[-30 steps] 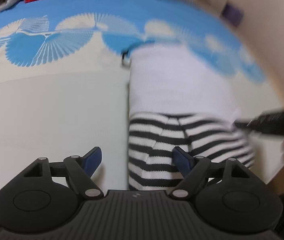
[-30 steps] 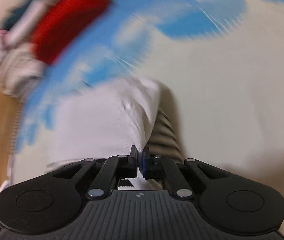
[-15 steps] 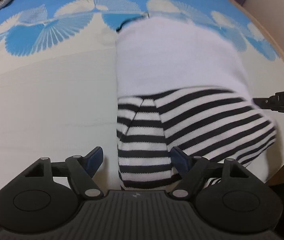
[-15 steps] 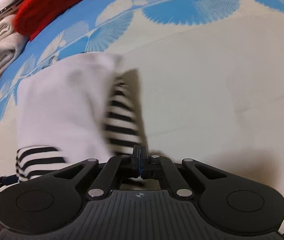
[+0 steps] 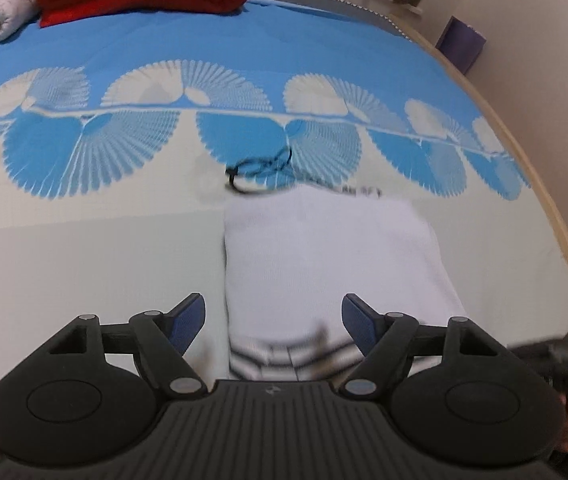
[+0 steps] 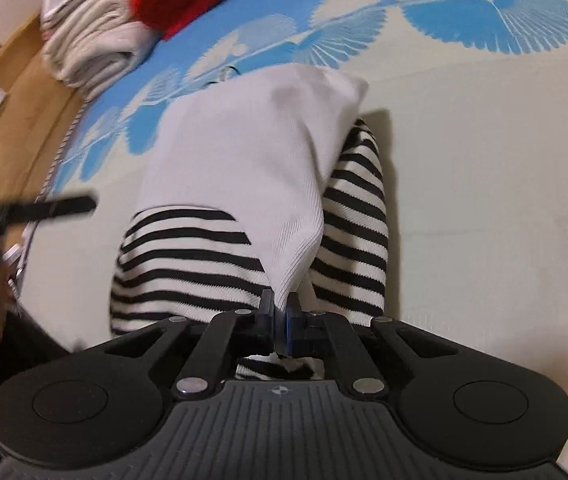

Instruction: Fold small clothes

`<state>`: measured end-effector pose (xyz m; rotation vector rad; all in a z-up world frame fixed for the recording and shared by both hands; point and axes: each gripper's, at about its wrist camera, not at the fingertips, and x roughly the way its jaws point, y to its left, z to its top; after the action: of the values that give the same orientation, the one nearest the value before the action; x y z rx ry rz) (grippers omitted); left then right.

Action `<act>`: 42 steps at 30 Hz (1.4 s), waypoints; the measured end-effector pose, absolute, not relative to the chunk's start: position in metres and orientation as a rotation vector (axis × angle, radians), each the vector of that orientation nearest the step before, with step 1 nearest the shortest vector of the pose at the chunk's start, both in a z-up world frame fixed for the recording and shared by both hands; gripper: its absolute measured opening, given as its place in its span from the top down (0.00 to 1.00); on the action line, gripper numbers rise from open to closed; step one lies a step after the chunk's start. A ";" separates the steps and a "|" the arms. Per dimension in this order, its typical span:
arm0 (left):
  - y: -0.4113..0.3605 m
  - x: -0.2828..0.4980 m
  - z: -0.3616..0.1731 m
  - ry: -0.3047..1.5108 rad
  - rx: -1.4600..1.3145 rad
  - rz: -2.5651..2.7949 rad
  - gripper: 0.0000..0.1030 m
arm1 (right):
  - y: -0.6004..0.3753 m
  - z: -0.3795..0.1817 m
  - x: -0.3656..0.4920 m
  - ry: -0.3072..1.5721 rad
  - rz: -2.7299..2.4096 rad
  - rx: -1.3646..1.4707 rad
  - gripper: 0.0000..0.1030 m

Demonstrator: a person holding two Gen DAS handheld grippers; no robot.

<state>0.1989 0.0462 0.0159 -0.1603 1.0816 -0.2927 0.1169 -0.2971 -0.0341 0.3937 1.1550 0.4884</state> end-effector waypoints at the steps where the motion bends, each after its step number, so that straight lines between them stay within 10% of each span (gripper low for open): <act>1: 0.049 0.210 0.013 1.094 -0.173 -0.310 0.21 | -0.302 -0.035 0.116 1.170 0.484 0.403 0.97; 10: 0.068 0.264 -0.084 1.359 -0.415 -0.292 0.20 | -0.301 -0.034 0.117 1.217 0.481 0.375 0.91; 14: 0.075 0.271 -0.082 1.349 -0.528 -0.325 0.21 | -0.324 -0.007 0.127 1.022 0.381 0.491 0.40; 24: 0.067 0.275 -0.108 1.381 -0.637 -0.342 0.18 | -0.284 -0.079 0.183 1.220 0.235 0.582 0.30; 26: 0.065 0.277 -0.106 1.353 -0.626 -0.345 0.28 | -0.281 -0.080 0.188 1.209 0.239 0.604 0.41; 27: 0.063 0.277 -0.103 1.330 -0.617 -0.352 0.33 | -0.279 -0.079 0.189 1.196 0.257 0.633 0.62; 31: 0.069 0.278 -0.076 1.207 -0.589 -0.353 0.61 | -0.264 -0.064 0.199 1.128 0.263 0.615 0.80; 42: 0.145 0.305 -0.024 0.901 -0.566 -0.144 0.46 | -0.203 -0.025 0.261 0.824 0.366 0.567 0.88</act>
<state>0.3048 0.1448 -0.0244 -0.5656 0.9013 -0.1435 0.2613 -0.2032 -0.0250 0.5671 0.8241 0.3662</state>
